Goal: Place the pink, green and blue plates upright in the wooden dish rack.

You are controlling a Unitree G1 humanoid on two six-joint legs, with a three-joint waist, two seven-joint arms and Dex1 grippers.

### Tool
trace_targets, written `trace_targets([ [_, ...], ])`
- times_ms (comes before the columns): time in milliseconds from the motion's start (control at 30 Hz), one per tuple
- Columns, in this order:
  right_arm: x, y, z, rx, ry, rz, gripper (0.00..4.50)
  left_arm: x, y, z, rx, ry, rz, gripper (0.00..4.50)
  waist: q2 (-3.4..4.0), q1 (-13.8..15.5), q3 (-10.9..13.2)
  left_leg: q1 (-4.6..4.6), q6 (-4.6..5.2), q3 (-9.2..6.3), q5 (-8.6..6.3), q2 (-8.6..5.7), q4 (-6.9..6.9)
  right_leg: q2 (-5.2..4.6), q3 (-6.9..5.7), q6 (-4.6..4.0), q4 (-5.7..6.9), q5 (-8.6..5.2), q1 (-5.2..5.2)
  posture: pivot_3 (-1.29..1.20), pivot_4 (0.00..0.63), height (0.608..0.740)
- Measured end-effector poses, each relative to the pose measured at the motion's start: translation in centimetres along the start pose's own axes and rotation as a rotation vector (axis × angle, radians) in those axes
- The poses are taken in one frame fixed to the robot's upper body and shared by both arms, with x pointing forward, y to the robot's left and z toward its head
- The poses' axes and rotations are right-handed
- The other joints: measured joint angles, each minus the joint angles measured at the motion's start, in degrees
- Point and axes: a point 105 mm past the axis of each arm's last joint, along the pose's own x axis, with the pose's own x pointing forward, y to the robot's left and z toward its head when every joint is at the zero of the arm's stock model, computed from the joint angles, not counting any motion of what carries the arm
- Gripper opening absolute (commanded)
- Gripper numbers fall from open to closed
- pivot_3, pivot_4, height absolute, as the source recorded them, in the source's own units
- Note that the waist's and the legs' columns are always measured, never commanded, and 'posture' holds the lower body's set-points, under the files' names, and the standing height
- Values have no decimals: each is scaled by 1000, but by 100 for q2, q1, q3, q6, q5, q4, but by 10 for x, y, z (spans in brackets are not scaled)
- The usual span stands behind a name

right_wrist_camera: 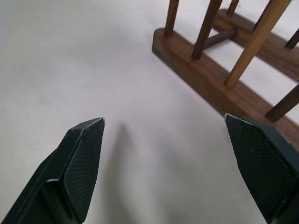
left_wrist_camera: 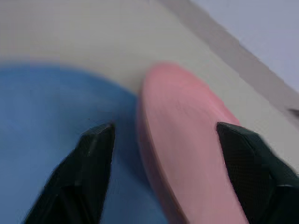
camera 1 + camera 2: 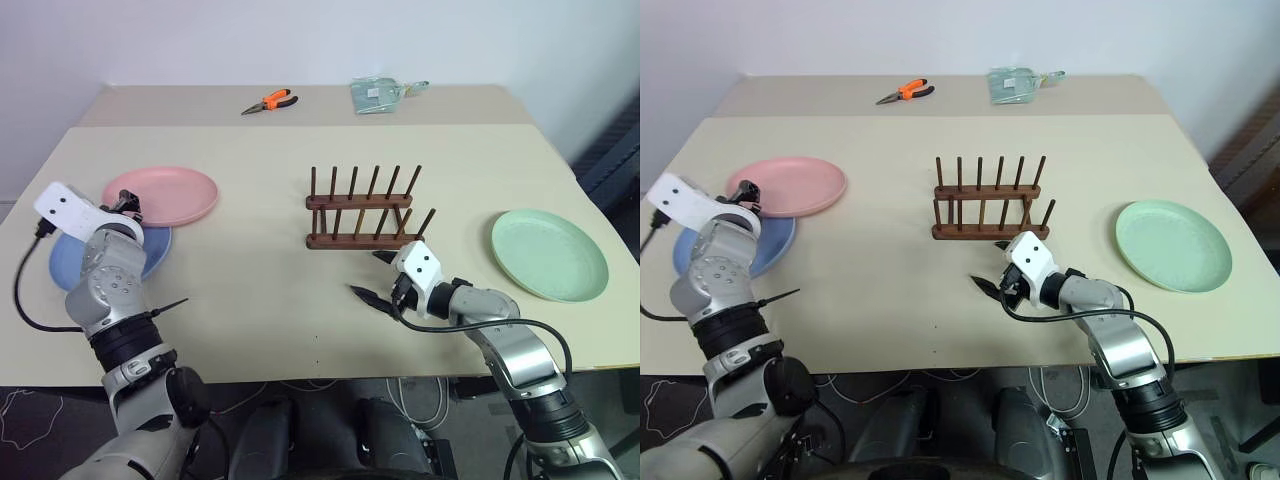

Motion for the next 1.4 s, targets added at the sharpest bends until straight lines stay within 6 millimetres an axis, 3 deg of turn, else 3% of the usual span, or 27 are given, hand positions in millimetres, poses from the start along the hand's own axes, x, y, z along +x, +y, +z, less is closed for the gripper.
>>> trace_targets([
  [100, -2, -4, 2, 5, -9, -18, 4386, 3, 7, -8, -89, 59, 23, 819, -10, -7, 6, 0, -1, 0, 0, 0, -1, 2, 0, 0, 0, 0, 0, 0, 150, 738],
  [167, -6, -10, 3, 12, -16, -39, 4500, 3, 7, -7, -113, 58, 16, 87, -18, 1, 10, 0, -2, 0, 1, 0, -1, 2, 0, 0, 0, 0, 0, 0, 150, 738],
  [333, -25, -31, 20, -26, -38, -101, 4500, -1, -19, 1, -92, 14, -131, 87, -34, 19, 21, -4, -6, 0, -1, 0, -1, 2, -1, -2, -4, -1, -1, 0, 150, 738],
  [500, -31, -37, 73, -184, -151, -99, 4500, -34, -99, 12, 128, -91, -481, 87, -37, 13, 24, -8, -18, 1, -8, 0, -2, 1, 1, -16, -10, -6, -2, 0, 150, 738],
  [633, -16, -34, 121, -460, -237, -112, 4500, -74, -163, -23, 242, -52, -758, 87, -36, 5, 23, -7, -14, 3, -5, 0, -3, 1, 2, -23, -12, -10, -3, 0, 150, 738],
  [733, 2, -32, 132, -668, -226, -140, 4500, -97, -192, -41, 243, -14, -876, 87, -36, -7, 24, -8, -7, 4, -1, 0, -5, 1, 2, -23, -13, -10, -6, 0, 150, 738],
  [833, 18, -39, 129, -834, -172, -198, 4500, -120, -215, -48, 202, 6, -978, 87, -37, 3, 25, -10, -6, 5, 0, 0, -4, 2, 2, -22, -14, -10, -6, 0, 150, 738],
  [933, 25, -48, 121, -914, -127, -242, 3708, -129, -221, -52, 153, 31, -1002, 0, -37, 7, 25, -10, -6, 5, 1, -1, -4, 2, 2, -22, -14, -10, -5, 0, 150, 738],
  [1067, 25, -57, 121, -970, -117, -305, 1628, -128, -219, -56, 160, 58, -987, 0, -36, -8, 26, -10, -5, 5, 1, -1, -4, 4, 2, -22, -14, -10, -6, 0, 150, 738],
  [1167, 25, -61, 121, -1017, -101, -325, 190, -129, -217, -58, 147, 78, -997, 1208, -37, -3, 27, -10, -5, 4, 1, -1, -3, 5, 2, -22, -14, -10, -5, 0, 150, 738],
  [1200, 27, -59, 117, -1032, -91, -311, 0, -134, -219, -56, 134, 80, -1022, 1685, -39, -4, 29, -10, -5, 5, 1, -1, -3, 5, 2, -22, -15, -11, -5, 0, 150, 738],
  [1300, 29, -56, 118, -1043, -108, -307, 0, -137, -219, -59, 107, 105, -1031, 3211, -37, 3, 32, -10, -5, 4, 1, -2, -2, 5, 3, -21, -15, -11, -3, 0, 150, 738],
  [1400, 24, -62, 113, -1043, -85, -346, 0, -126, -213, -48, 27, 78, -961, 3211, -38, 14, 33, -10, -5, 3, 1, -2, -1, 5, 3, -22, -16, -11, -2, 0, 150, 738],
])
